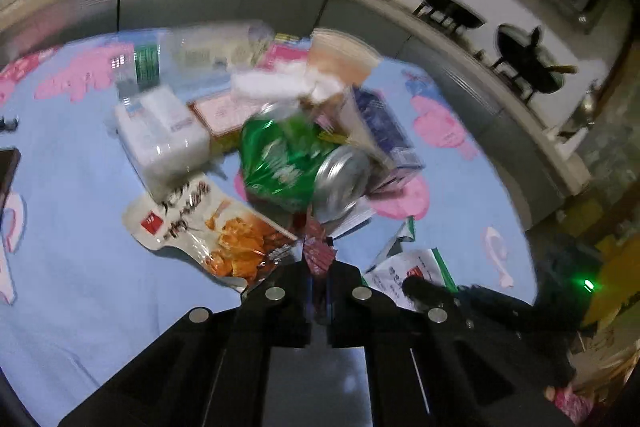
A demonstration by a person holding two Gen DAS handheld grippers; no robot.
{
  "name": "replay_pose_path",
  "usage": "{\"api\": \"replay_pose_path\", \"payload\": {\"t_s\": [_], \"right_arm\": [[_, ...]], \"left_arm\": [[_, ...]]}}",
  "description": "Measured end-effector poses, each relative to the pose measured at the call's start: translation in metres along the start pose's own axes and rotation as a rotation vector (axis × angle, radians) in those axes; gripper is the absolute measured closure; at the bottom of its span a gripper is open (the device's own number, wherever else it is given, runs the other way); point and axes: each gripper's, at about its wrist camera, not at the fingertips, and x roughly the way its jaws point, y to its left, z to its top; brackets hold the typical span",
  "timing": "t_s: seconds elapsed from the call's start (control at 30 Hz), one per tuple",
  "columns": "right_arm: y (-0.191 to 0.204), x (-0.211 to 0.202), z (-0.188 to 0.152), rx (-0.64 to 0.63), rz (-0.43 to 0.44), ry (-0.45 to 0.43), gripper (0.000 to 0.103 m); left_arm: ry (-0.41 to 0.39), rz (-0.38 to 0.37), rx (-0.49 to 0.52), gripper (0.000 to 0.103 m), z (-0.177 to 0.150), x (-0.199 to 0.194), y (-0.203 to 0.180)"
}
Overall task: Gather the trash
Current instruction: 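Grasp the green packet with the right tool while the left tool grasps a red wrapper, then carry both items over the white bin and open both tools to drop them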
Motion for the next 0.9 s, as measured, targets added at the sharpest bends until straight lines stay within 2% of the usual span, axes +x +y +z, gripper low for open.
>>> {"api": "replay_pose_path", "payload": {"t_s": [0.13,0.2,0.3,0.47,0.6,0.67,0.8,0.83,0.87,0.9], "right_arm": [[-0.03,-0.03,0.004,0.072,-0.035,-0.12,0.098],[-0.06,-0.049,0.007,0.154,-0.067,-0.192,0.098],[-0.102,-0.073,0.01,0.242,-0.107,-0.256,0.098],[-0.177,-0.119,0.011,0.368,-0.205,-0.362,0.098],[-0.245,-0.152,0.016,0.468,-0.298,-0.407,0.098],[-0.279,-0.161,0.022,0.498,-0.358,-0.411,0.098],[-0.32,-0.163,0.035,0.532,-0.428,-0.388,0.095],[-0.323,-0.161,0.035,0.531,-0.442,-0.383,0.092],[-0.33,-0.162,0.034,0.53,-0.458,-0.374,0.087],[-0.334,-0.161,0.034,0.532,-0.476,-0.365,0.065]], "left_arm": [[-0.031,-0.07,0.05,0.098,0.009,-0.012,-0.023],[-0.017,-0.099,0.098,0.098,0.023,-0.001,-0.046],[0.026,-0.172,0.166,0.098,0.042,0.021,-0.083],[0.098,-0.266,0.354,0.098,0.069,0.095,-0.2],[0.135,-0.353,0.444,0.098,0.088,0.161,-0.293],[0.134,-0.358,0.479,0.098,0.094,0.19,-0.328],[0.178,-0.346,0.495,0.094,0.097,0.251,-0.377],[0.18,-0.332,0.481,0.085,0.097,0.267,-0.385],[0.184,-0.319,0.469,0.067,0.096,0.274,-0.384],[0.187,-0.293,0.451,0.056,0.095,0.282,-0.385]]}}
